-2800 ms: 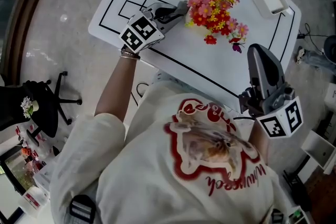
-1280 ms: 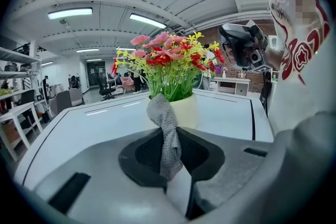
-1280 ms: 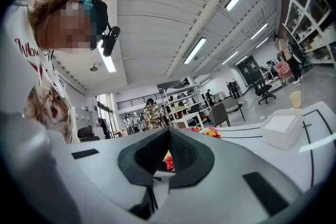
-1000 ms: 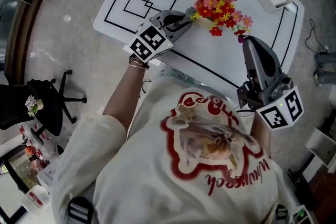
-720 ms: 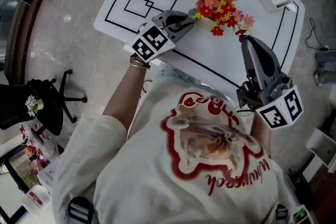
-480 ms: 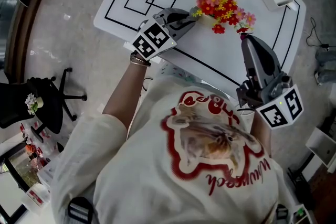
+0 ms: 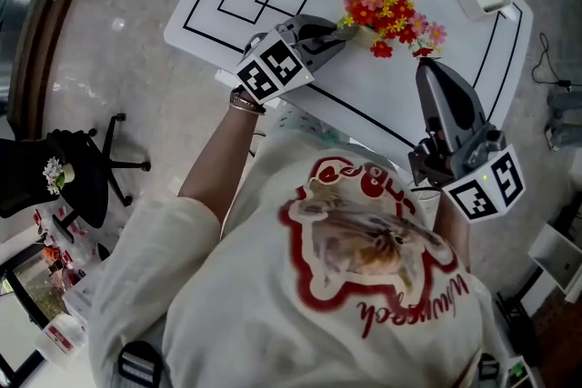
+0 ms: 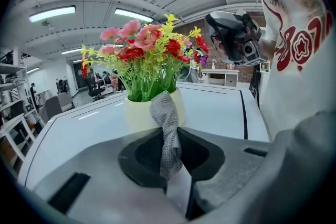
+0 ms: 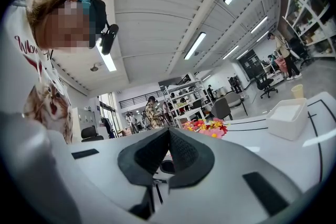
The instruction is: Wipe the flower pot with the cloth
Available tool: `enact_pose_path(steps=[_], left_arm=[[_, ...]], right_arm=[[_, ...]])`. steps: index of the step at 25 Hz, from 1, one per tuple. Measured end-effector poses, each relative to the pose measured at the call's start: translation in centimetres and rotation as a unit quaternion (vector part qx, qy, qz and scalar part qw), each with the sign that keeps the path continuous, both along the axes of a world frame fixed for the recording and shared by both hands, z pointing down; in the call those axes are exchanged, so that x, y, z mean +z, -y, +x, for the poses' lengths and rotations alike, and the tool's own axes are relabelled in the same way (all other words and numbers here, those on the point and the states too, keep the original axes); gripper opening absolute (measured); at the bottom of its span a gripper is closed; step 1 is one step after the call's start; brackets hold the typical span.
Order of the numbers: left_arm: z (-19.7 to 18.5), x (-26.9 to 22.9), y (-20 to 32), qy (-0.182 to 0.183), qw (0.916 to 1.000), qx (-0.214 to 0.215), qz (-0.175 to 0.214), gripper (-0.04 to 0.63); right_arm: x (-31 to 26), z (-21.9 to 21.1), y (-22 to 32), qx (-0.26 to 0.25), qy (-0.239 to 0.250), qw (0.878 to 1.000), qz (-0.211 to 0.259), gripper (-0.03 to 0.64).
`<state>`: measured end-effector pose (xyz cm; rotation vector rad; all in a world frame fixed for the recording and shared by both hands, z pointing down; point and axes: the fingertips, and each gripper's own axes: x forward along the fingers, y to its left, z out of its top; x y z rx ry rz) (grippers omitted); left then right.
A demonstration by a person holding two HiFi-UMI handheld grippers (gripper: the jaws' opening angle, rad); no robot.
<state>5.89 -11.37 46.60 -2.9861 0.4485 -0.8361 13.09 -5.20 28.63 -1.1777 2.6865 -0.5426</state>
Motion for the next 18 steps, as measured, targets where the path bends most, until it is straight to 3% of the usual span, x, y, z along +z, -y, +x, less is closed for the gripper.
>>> enact_pose_path(steps=[18], left_arm=[[2.0, 0.3, -1.5, 0.001, 0.9996, 0.026, -0.006, 0.054]], right_arm=[[0.1, 0.6, -0.8, 0.009, -0.003, 1.0, 0.001, -0.002]])
